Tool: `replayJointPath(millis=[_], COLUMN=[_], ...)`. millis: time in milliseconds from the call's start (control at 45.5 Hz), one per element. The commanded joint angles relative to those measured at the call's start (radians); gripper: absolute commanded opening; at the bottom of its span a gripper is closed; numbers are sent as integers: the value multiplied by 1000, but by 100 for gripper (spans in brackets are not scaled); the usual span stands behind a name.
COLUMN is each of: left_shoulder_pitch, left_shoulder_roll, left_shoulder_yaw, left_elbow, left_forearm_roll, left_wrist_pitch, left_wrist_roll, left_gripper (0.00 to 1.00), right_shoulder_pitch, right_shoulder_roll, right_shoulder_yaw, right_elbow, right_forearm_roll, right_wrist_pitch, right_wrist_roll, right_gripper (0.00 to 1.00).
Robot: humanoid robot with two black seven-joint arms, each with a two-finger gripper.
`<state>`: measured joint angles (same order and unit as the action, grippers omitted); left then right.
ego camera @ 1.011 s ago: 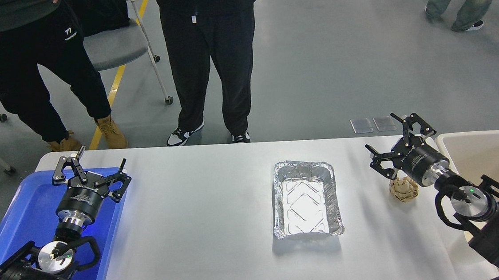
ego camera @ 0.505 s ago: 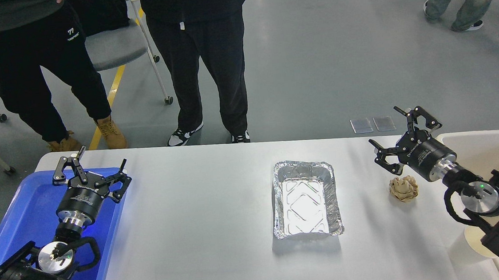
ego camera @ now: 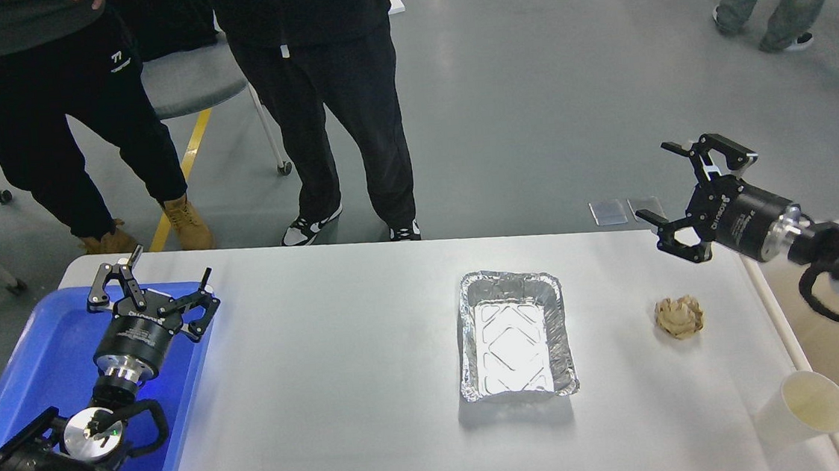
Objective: Tidy desktop
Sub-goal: 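Raise the right gripper away from the beige cookie, up and outward, then lower the right gripper toward the small white paper cup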
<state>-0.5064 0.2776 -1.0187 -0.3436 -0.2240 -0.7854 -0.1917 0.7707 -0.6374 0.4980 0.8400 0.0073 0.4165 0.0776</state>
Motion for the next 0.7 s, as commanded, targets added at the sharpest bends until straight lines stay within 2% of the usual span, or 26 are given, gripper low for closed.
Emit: replayJointPath(millis=[0,308,681], left_shoulder_pitch=[0,0,0], left_shoulder_roll=[0,0,0], left_shoulder_yaw=[0,0,0], left_elbow=[0,0,0], left_forearm_roll=[0,0,0], left_wrist_pitch=[0,0,0], left_wrist_roll=[0,0,0], left_gripper=[100,100,100], right_shoulder_pitch=[200,634,1280], right_shoulder_roll=[-136,-277,-266], right_shoulder_yaw=[-297,-792,-1515], right_elbow=[85,188,339], right_forearm_roll=[-16,-76,-282], right_wrist_pitch=[-10,41,199], right_wrist_roll=[-33,-35,-25], right_gripper=[100,100,100])
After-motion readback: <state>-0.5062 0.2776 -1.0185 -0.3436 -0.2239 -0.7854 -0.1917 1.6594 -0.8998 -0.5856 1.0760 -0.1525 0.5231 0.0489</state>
